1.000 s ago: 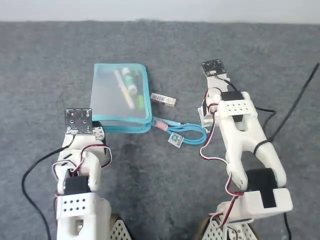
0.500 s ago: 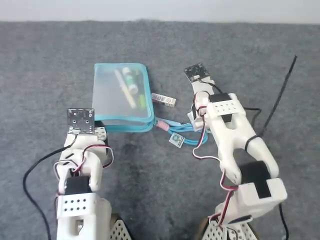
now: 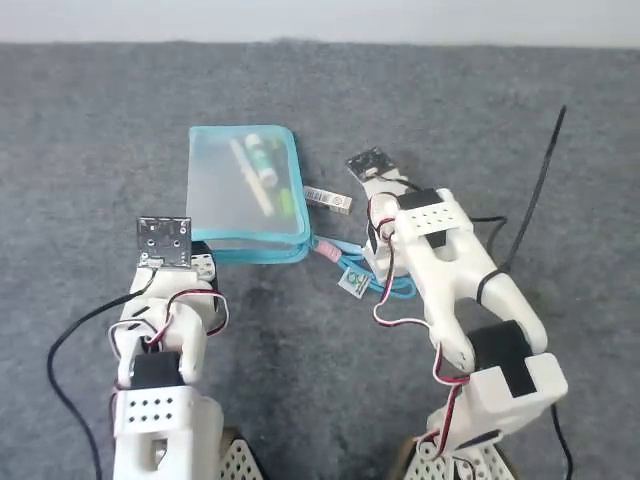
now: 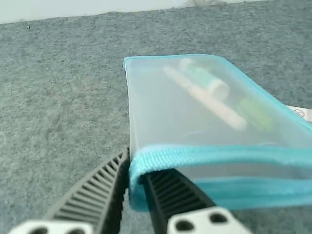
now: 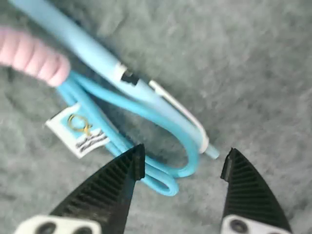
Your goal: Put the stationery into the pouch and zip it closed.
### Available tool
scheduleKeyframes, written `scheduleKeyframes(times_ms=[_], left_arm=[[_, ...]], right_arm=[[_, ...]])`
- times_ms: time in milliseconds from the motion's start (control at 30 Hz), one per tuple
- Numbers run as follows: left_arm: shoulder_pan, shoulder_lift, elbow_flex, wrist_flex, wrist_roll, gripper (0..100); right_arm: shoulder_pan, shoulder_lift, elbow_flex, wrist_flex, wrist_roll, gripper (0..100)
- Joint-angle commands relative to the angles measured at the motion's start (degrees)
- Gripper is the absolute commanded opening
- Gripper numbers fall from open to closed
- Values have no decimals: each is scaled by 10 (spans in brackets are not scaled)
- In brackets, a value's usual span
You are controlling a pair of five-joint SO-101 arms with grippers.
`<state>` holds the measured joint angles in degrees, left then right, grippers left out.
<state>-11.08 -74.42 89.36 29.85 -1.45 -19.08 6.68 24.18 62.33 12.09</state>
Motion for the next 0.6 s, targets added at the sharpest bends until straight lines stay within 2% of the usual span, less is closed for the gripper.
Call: scheduleKeyframes(times_ms=[0,167,333,567], left_arm=[[4,4,-15,-22,-4,12],[4,4,-15,-22,-4,12],[4,4,-15,-23,-11,12],[5,6,-4,-58,-23,12]], right_arm=[[-5,-9,-27,38,9,266],[-19,-61,21,87,18,266],[-41,-222,78,131,42,266],[-78,-401,80,197,45,267]])
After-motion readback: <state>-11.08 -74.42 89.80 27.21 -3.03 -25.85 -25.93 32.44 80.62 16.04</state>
